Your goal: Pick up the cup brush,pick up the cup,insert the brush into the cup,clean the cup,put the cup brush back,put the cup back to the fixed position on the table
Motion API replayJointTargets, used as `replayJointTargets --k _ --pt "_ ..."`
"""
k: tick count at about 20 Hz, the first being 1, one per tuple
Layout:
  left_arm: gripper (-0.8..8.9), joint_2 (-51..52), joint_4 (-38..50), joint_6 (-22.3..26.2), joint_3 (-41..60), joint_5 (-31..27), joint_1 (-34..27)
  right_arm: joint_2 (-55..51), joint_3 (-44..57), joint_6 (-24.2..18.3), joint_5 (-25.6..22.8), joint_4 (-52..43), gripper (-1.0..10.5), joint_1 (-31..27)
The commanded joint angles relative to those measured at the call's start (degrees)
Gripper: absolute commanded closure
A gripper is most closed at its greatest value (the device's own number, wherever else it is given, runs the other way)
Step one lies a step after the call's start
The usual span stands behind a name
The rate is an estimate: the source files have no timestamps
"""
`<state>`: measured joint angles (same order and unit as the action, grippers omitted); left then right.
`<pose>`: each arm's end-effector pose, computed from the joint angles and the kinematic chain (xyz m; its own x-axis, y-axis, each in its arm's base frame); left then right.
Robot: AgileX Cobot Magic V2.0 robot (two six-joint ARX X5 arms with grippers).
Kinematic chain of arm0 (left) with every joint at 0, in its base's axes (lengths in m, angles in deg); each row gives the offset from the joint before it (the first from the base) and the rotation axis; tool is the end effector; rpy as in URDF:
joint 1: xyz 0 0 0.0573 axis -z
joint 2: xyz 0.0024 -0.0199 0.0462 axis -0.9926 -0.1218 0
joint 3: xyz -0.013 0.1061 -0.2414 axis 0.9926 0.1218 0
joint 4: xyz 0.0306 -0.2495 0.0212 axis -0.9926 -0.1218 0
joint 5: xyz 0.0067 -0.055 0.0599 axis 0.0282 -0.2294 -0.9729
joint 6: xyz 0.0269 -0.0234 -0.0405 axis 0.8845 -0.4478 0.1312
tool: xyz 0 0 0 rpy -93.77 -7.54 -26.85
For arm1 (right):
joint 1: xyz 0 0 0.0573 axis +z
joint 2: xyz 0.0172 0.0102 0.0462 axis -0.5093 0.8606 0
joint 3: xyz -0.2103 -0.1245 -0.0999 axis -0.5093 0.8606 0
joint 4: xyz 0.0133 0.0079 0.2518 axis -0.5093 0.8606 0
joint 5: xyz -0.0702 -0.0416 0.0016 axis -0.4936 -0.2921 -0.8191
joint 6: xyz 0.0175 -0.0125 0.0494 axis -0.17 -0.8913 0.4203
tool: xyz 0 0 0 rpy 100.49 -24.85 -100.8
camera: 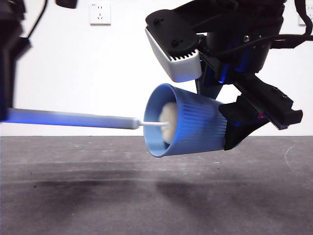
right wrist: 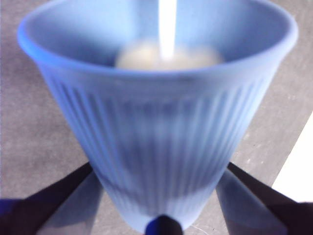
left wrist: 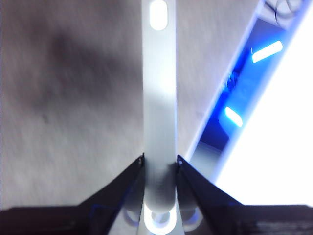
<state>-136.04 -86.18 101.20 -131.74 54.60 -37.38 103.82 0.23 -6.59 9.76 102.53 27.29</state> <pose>0.1423 -0.1450 0.2595 0.1661 -0.1494 -0.9747 0.8920 0.4442 0.0840 0.1546 0.2167 0.2076 0.6747 0.0474 -0.7366 -0.6874 -0.3229 -0.6505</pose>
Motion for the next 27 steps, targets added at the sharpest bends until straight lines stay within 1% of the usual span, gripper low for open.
replayJointTargets --k 1,6,9,14,17,20,23,27 --pt "8.22 2.29 -2.97 -1.31 0.04 -1.25 -0.31 0.55 -0.15 1.11 -0.28 -0.15 9.6 0.17" --pt "8.22 7.45 -7.93 -1.99 0.04 -1.31 -0.35 0.55 -0.15 1.09 -0.26 -0.22 9.6 0.22" --pt "8.22 7.72 -7.74 -1.97 0.04 -1.2 -0.35 0.55 -0.15 1.11 -0.24 -0.26 9.6 0.28" --pt "8.22 7.69 -3.69 -1.9 0.04 1.18 -0.33 0.55 -0.15 1.25 -0.26 -0.26 9.6 0.37" --pt "8.22 6.82 -1.73 -1.73 0.04 1.36 -0.33 0.55 -0.15 1.25 -0.22 -0.26 9.6 0.39" --pt "8.22 4.57 0.24 -1.7 0.04 2.23 -0.33 0.55 -0.15 1.25 -0.15 -0.26 9.6 0.59" --pt "8.22 1.73 4.42 -1.79 0.04 3.02 -0.33 0.55 -0.15 1.27 0.02 -0.46 9.6 0.79" --pt "8.22 -1.84 8.37 -2.29 0.04 5.6 -0.17 0.55 -0.15 1.27 0.02 -0.61 9.6 1.27"
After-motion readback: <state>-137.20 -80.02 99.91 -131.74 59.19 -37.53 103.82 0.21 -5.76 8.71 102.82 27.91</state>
